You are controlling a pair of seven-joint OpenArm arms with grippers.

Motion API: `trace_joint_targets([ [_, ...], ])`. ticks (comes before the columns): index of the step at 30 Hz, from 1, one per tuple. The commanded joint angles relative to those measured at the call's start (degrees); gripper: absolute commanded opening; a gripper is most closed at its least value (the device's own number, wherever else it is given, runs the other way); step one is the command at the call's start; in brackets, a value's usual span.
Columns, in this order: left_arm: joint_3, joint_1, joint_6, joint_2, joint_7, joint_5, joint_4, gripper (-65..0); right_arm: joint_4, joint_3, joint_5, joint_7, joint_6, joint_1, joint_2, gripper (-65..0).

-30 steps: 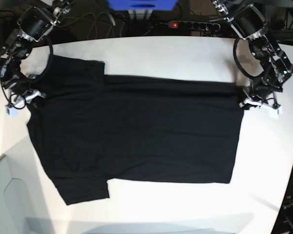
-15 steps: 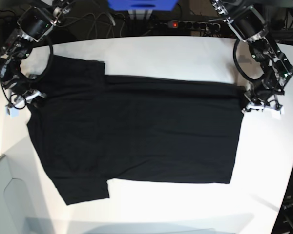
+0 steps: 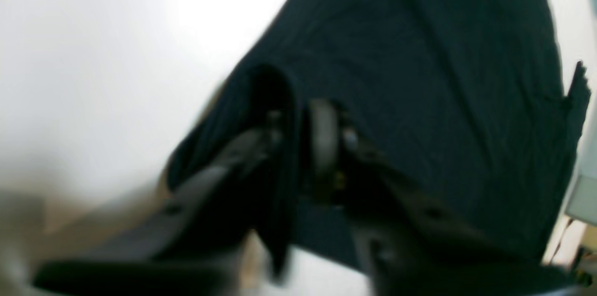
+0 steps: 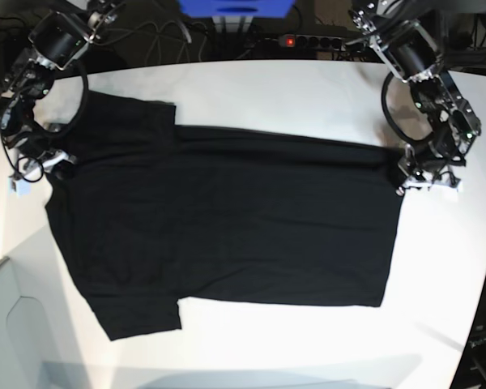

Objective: Fold the T-shirt properly
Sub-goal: 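Fold the sleeve edge inward with the right gripper and release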

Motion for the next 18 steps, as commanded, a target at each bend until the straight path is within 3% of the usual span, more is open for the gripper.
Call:
trace_joint_targets([
  [1, -0.23, -0.83, -0.03, -0.84, -0.39, -1.26, 0.35, -44.9, 1.1, 0.0, 1.02, 0.88, 0.55, 0.84, 0.89, -59.1],
  [4, -0.32, -0.91, -0.38, -0.84, -0.39, -1.44, 0.17, -29.5, 1.27, 0.0, 1.2, 0.96, 0.55, 0.84, 0.8, -51.4],
  [7, -0.32, -0.91, -0.55, -0.84, -0.39, -1.53, 0.52, -19.0, 1.27, 0.0, 1.2, 1.05, 0.55, 0.84, 0.8, -49.6],
  [18, -0.41, -0.83, -0.55, -0.84, -0.39, -1.53, 0.61, -16.4, 1.63, 2.46, 1.37, 1.14, 0.55, 2.24, 1.07, -50.0],
])
